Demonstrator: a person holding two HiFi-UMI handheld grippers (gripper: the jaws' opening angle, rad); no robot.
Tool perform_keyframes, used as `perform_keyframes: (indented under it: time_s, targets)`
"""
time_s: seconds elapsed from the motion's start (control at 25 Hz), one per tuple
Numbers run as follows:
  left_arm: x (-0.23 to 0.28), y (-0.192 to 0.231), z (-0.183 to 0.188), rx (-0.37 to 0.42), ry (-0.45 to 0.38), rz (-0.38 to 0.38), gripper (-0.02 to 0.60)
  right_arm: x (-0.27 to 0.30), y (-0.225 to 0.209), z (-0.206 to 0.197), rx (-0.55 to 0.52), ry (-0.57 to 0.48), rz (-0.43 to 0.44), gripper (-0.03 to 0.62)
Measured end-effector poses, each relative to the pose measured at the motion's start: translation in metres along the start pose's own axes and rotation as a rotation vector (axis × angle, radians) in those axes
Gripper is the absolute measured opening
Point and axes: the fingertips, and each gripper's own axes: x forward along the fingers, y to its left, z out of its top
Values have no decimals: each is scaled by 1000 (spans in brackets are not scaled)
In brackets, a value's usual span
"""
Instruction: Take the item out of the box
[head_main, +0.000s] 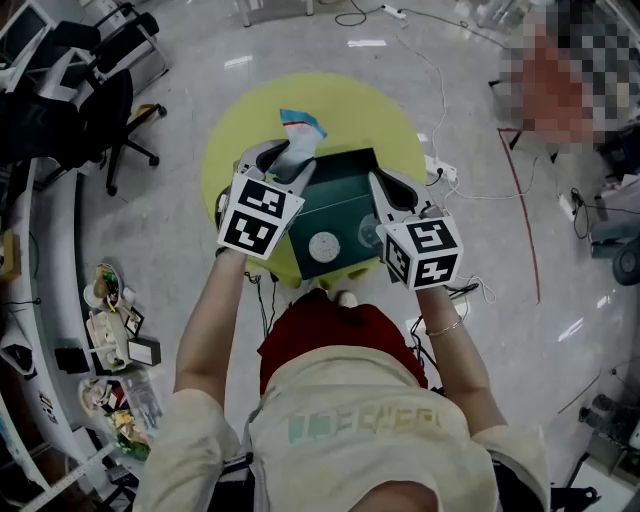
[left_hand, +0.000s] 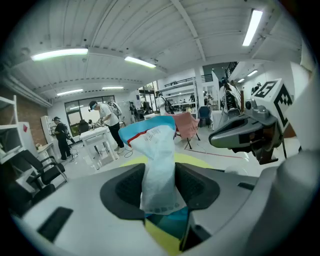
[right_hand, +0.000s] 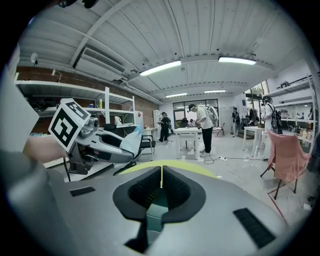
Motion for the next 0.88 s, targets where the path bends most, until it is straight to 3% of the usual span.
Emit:
perform_keyframes:
  time_s: [0.88]
  targets:
    - [-65,28,-2,-219,-126,145,199,11,34,20,-41,-39,85,37]
